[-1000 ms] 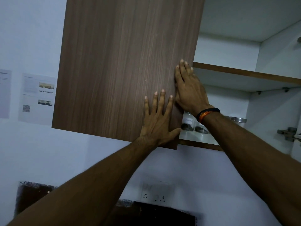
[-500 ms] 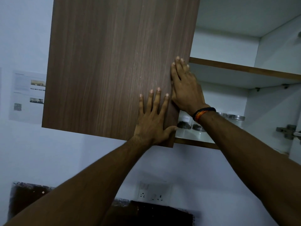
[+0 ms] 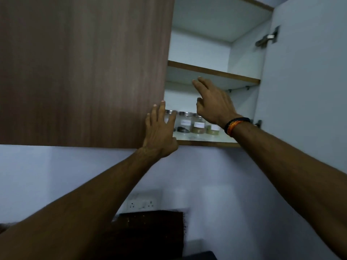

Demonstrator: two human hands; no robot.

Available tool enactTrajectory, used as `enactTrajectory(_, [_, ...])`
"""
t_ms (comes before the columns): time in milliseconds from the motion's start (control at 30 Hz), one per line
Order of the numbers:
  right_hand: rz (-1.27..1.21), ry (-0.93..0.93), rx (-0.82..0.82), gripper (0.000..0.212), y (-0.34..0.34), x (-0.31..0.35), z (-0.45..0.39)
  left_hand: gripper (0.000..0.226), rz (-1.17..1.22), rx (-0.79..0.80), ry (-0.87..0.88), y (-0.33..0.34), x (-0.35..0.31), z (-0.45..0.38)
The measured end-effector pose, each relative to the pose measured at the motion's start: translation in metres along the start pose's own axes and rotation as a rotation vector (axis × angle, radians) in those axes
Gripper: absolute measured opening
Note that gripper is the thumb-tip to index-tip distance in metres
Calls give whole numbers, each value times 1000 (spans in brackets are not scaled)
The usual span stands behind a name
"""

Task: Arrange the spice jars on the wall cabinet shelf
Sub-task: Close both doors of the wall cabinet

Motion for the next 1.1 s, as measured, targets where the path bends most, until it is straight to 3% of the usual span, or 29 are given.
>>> enactTrajectory(167, [66, 161, 16, 61, -43, -41, 72, 86, 182, 68, 199, 1, -83, 18])
enactTrajectory(400, [234, 382, 53, 60, -114, -110, 179, 89, 362, 206, 471, 2, -212, 44])
enactTrajectory(633, [438, 500, 54, 58, -177, -171, 250, 89, 457, 196, 658, 1, -335, 59])
enactTrajectory(967, [415, 510, -49, 64, -216, -232, 280, 99, 652, 119, 697, -9, -454, 48])
enactTrajectory(1100, [162, 555, -173, 54, -214, -250, 272, 109, 675, 159, 631, -6, -478, 30])
Point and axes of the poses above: each hand's wrist, its own z-axis away from the middle knuckle, its own y-axis out of the palm, x = y × z, the point moved 1 cm from there along -z, towards the middle knuckle, and after that the axes turned 13 degrees about x, right-handed, at the moved point
